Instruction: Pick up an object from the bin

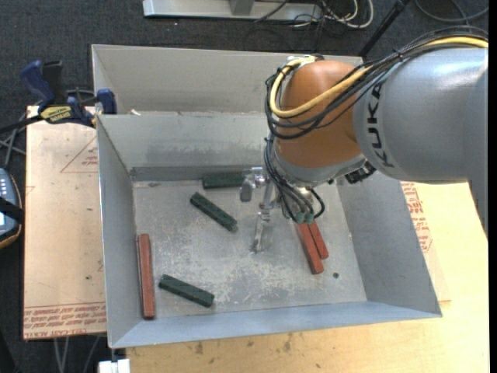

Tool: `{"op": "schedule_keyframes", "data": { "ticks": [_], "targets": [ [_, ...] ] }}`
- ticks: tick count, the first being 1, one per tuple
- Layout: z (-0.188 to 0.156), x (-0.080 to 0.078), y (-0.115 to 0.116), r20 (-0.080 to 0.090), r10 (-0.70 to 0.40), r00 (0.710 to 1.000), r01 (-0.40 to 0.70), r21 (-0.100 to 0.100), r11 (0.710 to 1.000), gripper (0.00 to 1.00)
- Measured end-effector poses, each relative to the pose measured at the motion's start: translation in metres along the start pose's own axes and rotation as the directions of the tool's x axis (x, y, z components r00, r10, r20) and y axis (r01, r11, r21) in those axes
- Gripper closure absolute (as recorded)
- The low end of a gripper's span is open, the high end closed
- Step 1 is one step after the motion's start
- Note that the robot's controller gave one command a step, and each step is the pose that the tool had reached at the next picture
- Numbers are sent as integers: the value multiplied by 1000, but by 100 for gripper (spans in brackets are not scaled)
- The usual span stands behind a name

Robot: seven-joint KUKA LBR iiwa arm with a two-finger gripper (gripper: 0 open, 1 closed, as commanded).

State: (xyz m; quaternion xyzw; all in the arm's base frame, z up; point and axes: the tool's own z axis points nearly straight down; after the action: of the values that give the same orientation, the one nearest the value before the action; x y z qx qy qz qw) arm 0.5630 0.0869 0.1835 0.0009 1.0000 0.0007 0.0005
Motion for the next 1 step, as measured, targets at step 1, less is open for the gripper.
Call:
{"op": "schedule_keyframes", "data": {
  "ticks": [1],
  "targets": [
    [0,0,0,0,0,1000,0,0,1000,0]
  ]
}}
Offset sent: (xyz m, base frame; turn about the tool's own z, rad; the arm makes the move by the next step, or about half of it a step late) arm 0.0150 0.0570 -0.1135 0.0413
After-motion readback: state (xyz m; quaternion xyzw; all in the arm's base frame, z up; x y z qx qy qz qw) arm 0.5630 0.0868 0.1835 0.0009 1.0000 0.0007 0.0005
